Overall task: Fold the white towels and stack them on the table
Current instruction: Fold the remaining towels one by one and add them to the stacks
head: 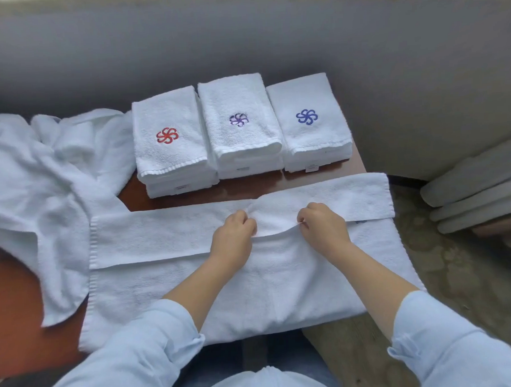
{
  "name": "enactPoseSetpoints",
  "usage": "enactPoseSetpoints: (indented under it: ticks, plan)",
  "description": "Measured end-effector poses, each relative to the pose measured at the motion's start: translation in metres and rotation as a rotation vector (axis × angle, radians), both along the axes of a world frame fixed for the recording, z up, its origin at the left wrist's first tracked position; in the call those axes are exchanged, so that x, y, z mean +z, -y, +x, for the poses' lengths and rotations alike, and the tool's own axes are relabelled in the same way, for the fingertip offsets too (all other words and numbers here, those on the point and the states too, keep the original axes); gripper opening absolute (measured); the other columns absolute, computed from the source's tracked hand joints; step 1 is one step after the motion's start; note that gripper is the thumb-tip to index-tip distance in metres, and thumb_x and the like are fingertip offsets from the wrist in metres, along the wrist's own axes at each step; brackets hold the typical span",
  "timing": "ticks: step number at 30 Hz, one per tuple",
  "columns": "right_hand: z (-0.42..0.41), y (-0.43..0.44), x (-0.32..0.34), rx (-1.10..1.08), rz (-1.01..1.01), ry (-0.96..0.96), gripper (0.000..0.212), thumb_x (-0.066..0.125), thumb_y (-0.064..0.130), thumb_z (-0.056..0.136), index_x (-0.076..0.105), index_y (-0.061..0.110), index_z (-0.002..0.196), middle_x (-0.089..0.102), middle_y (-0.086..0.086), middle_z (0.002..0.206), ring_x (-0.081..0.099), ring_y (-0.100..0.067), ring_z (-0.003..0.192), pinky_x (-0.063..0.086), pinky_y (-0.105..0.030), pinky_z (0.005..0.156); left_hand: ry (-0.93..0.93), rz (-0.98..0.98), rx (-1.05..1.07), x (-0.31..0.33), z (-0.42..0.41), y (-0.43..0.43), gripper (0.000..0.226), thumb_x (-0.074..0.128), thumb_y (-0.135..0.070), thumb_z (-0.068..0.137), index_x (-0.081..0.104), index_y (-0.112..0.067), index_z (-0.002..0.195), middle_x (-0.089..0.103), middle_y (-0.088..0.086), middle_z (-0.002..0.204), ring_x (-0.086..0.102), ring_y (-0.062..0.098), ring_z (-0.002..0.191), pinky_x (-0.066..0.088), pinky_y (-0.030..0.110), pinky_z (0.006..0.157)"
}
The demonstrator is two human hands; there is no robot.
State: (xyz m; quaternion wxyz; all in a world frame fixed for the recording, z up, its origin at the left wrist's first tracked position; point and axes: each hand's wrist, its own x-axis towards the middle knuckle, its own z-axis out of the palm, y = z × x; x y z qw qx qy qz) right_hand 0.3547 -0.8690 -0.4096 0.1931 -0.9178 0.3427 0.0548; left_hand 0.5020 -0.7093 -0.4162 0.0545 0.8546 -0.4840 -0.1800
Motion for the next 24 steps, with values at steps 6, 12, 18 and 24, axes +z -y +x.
enactPoseSetpoints:
  ticks: [6, 12, 18, 24]
  plan:
    - [-0.007, 0.002, 0.012, 0.045, -0.073, 0.171, 0.02, 0.049, 0.005, 0.096, 0.068, 0.008, 0.101, 0.061, -0.006, 0.095, 0.053, -0.028, 0.09, 0.035, -0.033, 0.061, 0.083, -0.039, -0.038, 0.007, 0.002, 0.005, 0.016, 0.054, -0.014, 0.09, 0.065, -0.018, 0.1, 0.058, -0.003, 0.105, 0.052, 0.019, 0.097, 0.037, 0.029, 0.065]
    - [-0.028, 0.003, 0.018, 0.179, -0.092, 0.085, 0.031, 0.048, 0.009, 0.092, 0.072, 0.013, 0.11, 0.062, -0.005, 0.096, 0.054, -0.026, 0.093, 0.04, -0.034, 0.066, 0.094, -0.067, -0.126, 0.01, -0.004, 0.004, 0.002, 0.054, -0.019, 0.074, 0.053, -0.019, 0.073, 0.051, -0.008, 0.067, 0.047, 0.021, 0.071, 0.024, 0.031, 0.064]
    - [-0.042, 0.004, 0.01, 0.21, 0.091, -0.081, 0.03, 0.049, 0.026, 0.094, 0.071, 0.026, 0.115, 0.057, 0.006, 0.096, 0.052, -0.018, 0.098, 0.035, -0.027, 0.072, -0.071, 0.05, -0.151, 0.011, -0.015, 0.009, 0.016, 0.052, -0.033, 0.082, 0.066, -0.026, 0.086, 0.057, -0.014, 0.078, 0.053, 0.011, 0.081, 0.036, 0.027, 0.063]
    - [-0.044, 0.018, 0.012, 0.059, 0.07, 0.025, 0.033, 0.05, 0.026, 0.096, 0.062, 0.024, 0.127, 0.059, 0.004, 0.117, 0.05, -0.016, 0.115, 0.041, -0.028, 0.079, -0.012, -0.143, 0.048, 0.013, -0.017, 0.038, 0.031, 0.045, -0.016, 0.097, 0.061, -0.022, 0.122, 0.06, -0.005, 0.115, 0.054, 0.017, 0.106, 0.047, 0.033, 0.08]
